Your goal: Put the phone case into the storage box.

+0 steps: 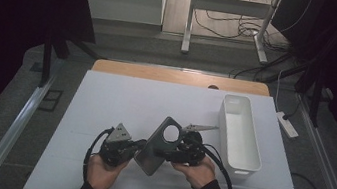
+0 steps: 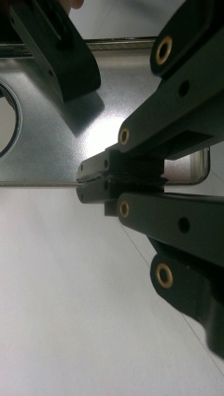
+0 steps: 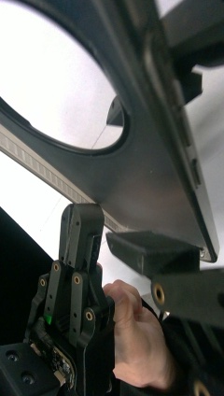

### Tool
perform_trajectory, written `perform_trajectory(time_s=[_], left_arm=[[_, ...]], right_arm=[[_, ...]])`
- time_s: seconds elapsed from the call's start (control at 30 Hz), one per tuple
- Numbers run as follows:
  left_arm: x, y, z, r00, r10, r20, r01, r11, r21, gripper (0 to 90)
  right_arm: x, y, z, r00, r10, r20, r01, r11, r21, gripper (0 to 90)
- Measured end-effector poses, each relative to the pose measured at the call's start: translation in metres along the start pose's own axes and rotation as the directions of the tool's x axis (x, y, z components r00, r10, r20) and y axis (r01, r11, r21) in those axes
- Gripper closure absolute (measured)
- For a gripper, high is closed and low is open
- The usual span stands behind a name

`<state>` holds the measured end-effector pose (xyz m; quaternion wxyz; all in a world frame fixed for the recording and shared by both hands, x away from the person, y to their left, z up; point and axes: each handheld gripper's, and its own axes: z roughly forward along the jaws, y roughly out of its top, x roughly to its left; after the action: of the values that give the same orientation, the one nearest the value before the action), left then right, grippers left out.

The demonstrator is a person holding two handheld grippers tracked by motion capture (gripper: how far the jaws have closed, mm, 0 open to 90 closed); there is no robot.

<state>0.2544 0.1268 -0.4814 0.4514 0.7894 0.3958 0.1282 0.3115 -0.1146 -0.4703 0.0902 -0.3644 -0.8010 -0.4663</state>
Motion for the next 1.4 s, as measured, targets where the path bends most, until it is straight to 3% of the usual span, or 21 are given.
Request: perform_trajectory(time_s=[0.37,0.67,0.93,1.17,1.27,1.4], left_arm=[[0.000,0.000,-0.001,1.0000,-0.001,-0.001,0.001,1.0000,-0.005,88.8],[-0.001,-0.001,-0.001,1.0000,-0.002,-0.003,0.002,1.0000,-0.005,88.8],[-0.001,-0.002,-0.001,1.0000,0.002,0.001,-0.002,1.0000,-0.005,88.5],[0.001,-0.002,0.000,0.9998,-0.005,0.017,0.005,1.0000,-0.004,87.3],[0.002,-0.002,-0.001,0.9997,-0.009,0.021,0.009,0.9999,-0.010,83.4],[0.008,0.001,-0.005,0.9994,-0.016,0.031,0.016,0.9998,-0.009,64.6]], right_arm=[[-0.002,0.000,0.002,0.9996,0.022,-0.020,-0.022,1.000,-0.008,64.2],[-0.004,0.000,0.002,0.9965,0.071,-0.044,-0.072,0.997,-0.022,73.2],[-0.009,0.000,0.002,0.9866,0.137,-0.088,-0.140,0.990,-0.025,83.3],[-0.009,0.000,0.002,0.9831,0.162,-0.086,-0.165,0.986,-0.029,85.8],[-0.010,0.000,0.002,0.9814,0.172,-0.086,-0.175,0.984,-0.030,86.0],[-0.011,0.000,0.001,0.9845,0.165,-0.060,-0.167,0.986,-0.029,86.0]])
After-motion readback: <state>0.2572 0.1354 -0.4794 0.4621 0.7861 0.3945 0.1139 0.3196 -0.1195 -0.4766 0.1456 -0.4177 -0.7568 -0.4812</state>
